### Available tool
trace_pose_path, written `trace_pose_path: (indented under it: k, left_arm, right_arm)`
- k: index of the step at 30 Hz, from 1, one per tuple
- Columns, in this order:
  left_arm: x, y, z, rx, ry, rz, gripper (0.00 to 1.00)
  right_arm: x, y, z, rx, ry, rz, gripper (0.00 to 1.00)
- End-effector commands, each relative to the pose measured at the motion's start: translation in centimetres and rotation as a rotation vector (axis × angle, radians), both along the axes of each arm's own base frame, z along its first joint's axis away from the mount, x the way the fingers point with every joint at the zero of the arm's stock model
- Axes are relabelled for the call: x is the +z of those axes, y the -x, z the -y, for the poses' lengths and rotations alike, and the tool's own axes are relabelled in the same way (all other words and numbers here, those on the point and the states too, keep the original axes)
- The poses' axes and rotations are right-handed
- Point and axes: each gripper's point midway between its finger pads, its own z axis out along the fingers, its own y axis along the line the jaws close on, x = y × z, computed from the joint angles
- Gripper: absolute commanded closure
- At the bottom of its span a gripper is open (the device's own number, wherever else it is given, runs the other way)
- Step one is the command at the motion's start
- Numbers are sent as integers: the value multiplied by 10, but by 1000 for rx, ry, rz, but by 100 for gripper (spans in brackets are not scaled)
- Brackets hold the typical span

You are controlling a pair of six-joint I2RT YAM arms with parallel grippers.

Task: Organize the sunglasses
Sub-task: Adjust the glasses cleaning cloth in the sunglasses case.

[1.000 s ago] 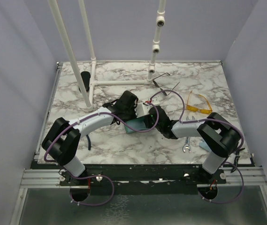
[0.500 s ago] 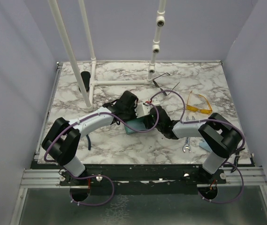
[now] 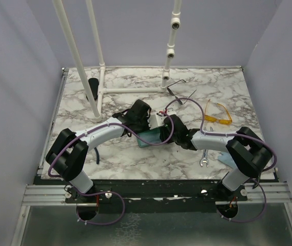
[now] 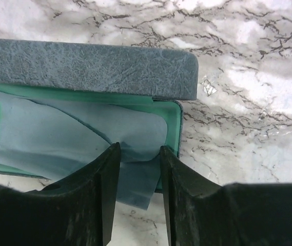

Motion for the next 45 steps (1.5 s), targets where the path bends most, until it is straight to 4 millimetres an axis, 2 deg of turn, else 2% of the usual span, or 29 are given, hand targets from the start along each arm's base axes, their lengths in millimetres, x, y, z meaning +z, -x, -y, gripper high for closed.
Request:
trace_pose_path:
  k: [1, 8, 15, 19, 24, 30, 36, 45]
  left_arm:
    - [1, 4, 4, -23, 16, 0, 100]
    - [1, 4, 4, -25, 17, -1, 100]
    - [1, 5, 6, -29, 24, -6, 100]
    - [2, 4, 6, -28, 26, -5, 100]
    - [2, 4, 8, -31, 30, -10, 100]
    - [3, 4, 10, -33, 39, -14, 100]
    - [1, 6, 10, -44, 35, -18, 100]
    - [0, 8, 9, -50, 33, -22, 100]
  right_arm:
    - [-7, 10, 4, -7, 23, -51, 58]
    - [6, -1, -7, 25, 14, -16, 57]
    - [-33, 12, 7, -6, 80, -98, 63]
    - [-49, 17, 11, -13, 100, -129, 65]
    - [-56, 18, 12, -18, 89, -127, 82]
    - [-52, 11, 2, -7, 35, -86, 99]
    - [-37, -7, -14, 31, -8, 2, 100]
    - [-13, -30, -24, 38, -30, 117, 100]
